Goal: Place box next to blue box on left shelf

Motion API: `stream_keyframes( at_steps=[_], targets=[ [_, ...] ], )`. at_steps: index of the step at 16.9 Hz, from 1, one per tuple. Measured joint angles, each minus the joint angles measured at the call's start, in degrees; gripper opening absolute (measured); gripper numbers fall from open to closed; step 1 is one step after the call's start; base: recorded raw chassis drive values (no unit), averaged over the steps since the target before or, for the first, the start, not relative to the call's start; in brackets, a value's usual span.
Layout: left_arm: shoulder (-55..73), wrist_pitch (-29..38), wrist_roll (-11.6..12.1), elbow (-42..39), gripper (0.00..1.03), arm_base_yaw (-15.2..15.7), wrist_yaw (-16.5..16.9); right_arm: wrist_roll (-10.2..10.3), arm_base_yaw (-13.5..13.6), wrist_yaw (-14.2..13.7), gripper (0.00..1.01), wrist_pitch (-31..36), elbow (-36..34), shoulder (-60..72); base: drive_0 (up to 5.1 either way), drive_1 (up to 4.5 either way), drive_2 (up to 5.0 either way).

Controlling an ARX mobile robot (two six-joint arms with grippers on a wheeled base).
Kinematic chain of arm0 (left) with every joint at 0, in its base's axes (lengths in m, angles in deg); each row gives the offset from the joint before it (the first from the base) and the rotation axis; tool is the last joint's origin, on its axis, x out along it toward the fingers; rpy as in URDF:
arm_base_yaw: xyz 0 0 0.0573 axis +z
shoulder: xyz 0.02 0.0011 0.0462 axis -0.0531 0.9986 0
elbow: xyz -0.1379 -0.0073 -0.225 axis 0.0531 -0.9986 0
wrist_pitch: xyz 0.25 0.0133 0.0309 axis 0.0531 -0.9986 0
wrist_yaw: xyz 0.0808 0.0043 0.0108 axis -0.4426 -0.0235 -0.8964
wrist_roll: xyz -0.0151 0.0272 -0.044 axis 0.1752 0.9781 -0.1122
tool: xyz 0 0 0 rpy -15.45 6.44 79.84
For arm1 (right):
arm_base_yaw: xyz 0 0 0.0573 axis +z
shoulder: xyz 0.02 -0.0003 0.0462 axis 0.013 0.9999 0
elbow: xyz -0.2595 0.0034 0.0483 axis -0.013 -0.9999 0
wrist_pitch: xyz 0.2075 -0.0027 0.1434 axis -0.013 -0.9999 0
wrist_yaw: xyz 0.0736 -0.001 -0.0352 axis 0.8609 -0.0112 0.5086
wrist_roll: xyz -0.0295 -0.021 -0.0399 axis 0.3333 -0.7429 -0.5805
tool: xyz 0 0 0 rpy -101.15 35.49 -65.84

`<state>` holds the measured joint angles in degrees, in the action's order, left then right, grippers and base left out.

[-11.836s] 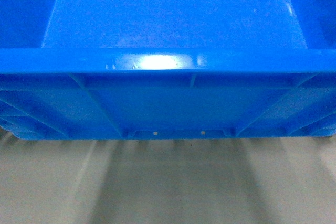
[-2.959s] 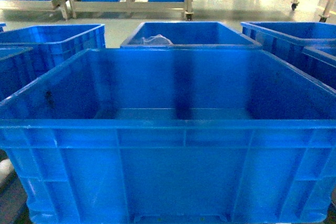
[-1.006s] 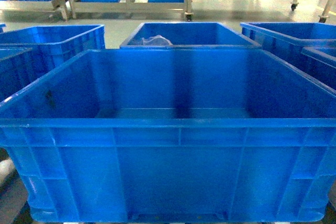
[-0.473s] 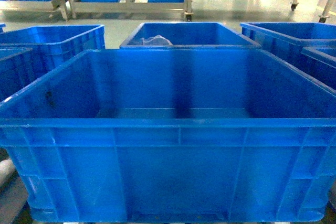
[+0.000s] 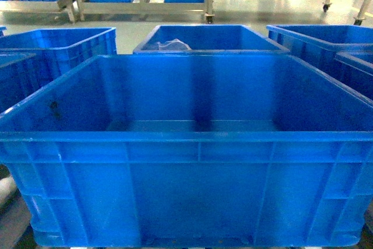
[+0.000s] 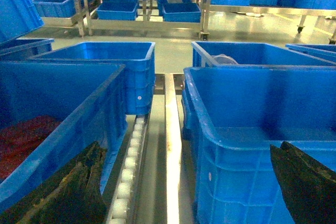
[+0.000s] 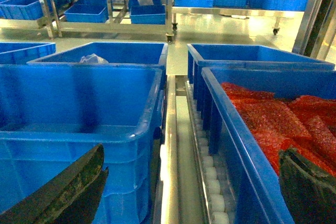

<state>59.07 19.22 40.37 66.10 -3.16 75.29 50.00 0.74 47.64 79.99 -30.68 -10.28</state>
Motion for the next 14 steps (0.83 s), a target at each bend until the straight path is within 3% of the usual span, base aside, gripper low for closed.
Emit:
stream_keyframes(
  at_steps=[14],
  targets=[
    [0.0, 0.0, 0.0, 0.0, 0.98, 0.0, 0.0, 0.0, 0.0, 0.0, 0.98, 0.0, 0.0, 0.0, 0.0, 0.0, 0.0]
  ],
)
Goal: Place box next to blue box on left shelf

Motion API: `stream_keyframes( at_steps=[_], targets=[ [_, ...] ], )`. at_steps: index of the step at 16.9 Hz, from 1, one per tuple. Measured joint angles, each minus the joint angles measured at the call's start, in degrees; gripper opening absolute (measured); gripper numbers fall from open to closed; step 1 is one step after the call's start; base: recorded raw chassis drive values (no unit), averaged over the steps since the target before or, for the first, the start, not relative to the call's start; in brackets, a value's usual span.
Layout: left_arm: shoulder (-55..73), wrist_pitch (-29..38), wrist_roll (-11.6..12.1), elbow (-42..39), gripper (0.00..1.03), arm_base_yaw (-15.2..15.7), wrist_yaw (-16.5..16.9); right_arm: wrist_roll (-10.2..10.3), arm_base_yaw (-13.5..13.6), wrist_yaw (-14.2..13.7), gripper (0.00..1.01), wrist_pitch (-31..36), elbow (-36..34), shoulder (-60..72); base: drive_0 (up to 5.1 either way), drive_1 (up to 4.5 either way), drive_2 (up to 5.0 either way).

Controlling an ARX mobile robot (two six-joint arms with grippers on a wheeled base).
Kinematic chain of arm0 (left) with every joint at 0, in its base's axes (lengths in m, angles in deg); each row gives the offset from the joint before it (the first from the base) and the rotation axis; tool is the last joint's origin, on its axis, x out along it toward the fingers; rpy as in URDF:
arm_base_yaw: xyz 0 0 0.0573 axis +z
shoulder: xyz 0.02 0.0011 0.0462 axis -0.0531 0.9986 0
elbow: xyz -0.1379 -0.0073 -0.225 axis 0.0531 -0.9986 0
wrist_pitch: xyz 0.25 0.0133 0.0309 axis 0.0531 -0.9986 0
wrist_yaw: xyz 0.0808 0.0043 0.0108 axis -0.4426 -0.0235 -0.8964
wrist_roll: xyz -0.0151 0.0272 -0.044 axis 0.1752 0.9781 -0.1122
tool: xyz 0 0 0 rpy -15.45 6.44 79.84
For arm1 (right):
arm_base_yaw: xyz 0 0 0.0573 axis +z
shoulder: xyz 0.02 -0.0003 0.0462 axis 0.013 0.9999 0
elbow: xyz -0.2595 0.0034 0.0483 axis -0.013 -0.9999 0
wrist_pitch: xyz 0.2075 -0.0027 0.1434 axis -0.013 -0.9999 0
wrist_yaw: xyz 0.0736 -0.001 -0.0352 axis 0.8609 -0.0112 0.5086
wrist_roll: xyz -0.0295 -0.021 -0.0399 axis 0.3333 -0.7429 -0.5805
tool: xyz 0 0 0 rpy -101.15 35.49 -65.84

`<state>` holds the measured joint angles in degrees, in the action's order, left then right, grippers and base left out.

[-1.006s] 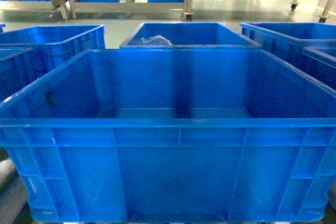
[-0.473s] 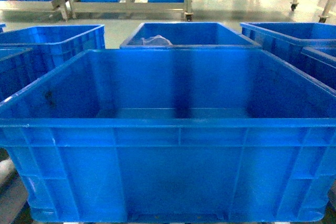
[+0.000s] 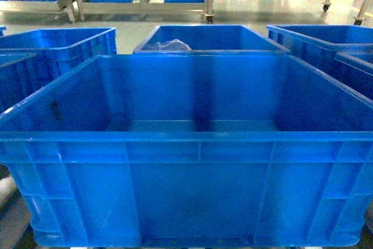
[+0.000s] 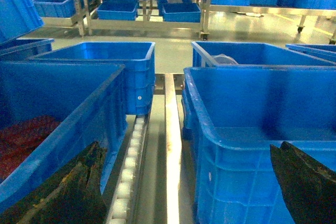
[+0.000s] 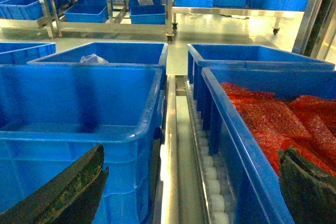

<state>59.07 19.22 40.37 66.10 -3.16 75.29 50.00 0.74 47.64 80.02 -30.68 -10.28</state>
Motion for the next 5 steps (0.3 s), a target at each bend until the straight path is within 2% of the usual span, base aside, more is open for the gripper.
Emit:
stream_keyframes(
  at_steps=[5],
  targets=[
    [0.0, 0.0, 0.0, 0.0, 0.98, 0.0, 0.0, 0.0, 0.0, 0.0, 0.98, 0.0, 0.0, 0.0, 0.0, 0.0, 0.0]
  ],
)
